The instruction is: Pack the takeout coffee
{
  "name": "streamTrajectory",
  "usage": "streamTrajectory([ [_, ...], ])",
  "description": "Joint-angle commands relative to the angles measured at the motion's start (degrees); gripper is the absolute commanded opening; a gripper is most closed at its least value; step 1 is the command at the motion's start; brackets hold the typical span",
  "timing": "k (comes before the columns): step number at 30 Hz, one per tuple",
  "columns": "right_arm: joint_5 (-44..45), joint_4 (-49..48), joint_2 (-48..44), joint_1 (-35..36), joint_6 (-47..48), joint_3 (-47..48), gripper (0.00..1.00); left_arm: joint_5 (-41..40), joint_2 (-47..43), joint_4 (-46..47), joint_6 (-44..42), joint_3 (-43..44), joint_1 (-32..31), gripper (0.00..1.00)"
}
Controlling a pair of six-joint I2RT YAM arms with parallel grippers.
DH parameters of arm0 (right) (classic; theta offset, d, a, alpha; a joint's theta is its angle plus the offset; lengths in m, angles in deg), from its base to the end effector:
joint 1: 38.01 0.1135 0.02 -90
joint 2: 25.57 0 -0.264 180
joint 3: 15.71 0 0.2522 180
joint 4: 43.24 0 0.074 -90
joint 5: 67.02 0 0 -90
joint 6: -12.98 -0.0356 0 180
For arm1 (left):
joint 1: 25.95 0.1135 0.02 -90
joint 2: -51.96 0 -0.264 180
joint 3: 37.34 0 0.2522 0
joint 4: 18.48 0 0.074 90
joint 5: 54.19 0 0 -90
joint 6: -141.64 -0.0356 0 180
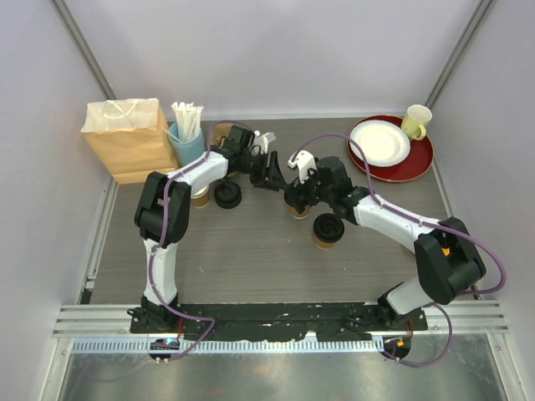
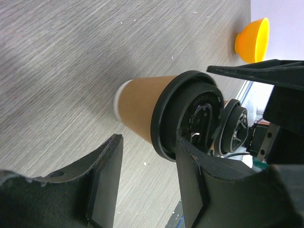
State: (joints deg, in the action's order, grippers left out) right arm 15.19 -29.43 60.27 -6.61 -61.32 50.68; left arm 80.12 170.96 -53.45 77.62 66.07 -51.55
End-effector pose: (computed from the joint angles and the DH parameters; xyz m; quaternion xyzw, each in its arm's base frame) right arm 0.2792 0.1761 0.2329 -0.3803 0.7919 0.1240 0.4615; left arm 0.3988 -0.2186 0.1998 0.1244 0.8723 -0.4556 0.1269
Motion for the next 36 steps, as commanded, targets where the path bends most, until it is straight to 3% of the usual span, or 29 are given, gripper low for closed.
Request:
streamTrajectory([
  [1,2.42,-8.58,-5.24,0.33,-0.94,-1.03,0.91,-3.88,-1.75,-2.34,-3.91,-0.61,-0.5,0.5],
  [17,4.19,-6.12,-3.58,0.07,-1.99,-2.08,0.87,-1.86,-7.02,-3.75,-6.55,3.34,-0.85,0.53],
  [24,3.67,-0.43,-2.7,-1.25,-4.89,0.98,0.87,-2.21,-6.33,-5.68,-9.19,4.13,-1.29,0.54],
  [28,4.01,9.42,1.07,2.08,-0.42,8.1,0.91,-3.71,-7.11,-5.95,-7.97,4.04,0.63,0.54],
  [33,7.53,7.34,6.62,3.67,0.72,11.54,0.93,-11.34,-8.17,-5.77,-9.09,3.78,3.1,0.59],
  [36,-2.81,2.51,5.05,0.17,-2.76,11.8,0.93,-16.18,-6.95,-6.03,-12.7,4.57,2.93,0.63],
])
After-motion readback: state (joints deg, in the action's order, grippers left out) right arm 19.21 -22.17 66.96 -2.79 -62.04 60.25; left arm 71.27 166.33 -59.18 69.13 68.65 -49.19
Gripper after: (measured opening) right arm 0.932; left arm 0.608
